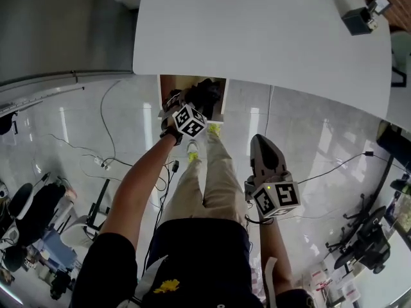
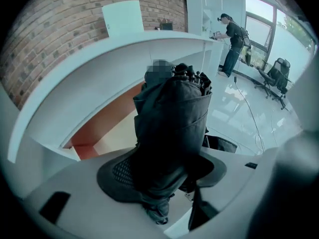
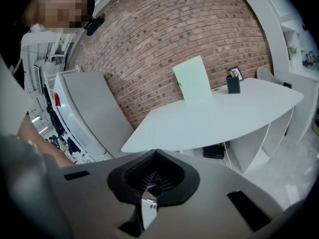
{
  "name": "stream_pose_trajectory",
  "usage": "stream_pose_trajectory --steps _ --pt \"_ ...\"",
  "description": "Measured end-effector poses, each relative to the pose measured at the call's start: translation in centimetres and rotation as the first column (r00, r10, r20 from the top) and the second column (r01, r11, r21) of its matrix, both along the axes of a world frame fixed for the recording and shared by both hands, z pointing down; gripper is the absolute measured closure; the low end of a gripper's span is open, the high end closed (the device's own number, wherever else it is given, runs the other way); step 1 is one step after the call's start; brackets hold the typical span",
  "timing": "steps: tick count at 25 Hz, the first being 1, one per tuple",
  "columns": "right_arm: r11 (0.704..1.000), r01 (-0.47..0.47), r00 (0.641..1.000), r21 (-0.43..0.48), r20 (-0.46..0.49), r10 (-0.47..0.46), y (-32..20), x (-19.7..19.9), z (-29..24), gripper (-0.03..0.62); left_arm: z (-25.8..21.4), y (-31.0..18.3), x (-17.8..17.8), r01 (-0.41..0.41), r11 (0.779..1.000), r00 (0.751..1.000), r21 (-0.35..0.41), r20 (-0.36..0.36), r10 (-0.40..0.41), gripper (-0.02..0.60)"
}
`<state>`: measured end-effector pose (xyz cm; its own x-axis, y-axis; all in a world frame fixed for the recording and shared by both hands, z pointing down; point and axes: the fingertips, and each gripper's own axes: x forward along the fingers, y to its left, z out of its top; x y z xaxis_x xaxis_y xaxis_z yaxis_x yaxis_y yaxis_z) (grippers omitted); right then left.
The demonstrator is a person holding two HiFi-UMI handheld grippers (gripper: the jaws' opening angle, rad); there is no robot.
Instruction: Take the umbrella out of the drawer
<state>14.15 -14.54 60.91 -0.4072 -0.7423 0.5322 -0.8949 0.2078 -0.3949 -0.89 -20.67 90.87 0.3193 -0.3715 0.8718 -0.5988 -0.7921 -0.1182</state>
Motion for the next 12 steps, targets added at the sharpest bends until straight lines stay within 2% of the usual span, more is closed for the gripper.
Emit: stream_pose_trajectory --steps 5,12 --pt "0.998 -0.028 0.999 0.053 -0.028 0.030 -1.2 1.4 -3.9 0.569 -4.7 -0.3 -0.3 -0.019 0.998 1.000 0.052 -0.019 0.020 0.301" --pt "0.984 -0.087 0.993 0.156 -0.062 0.098 -2.2 3.3 -10.9 0.569 -11.6 1.0 -0.3 0.039 0.996 0.992 0.076 -0.122 -0.030 0.301"
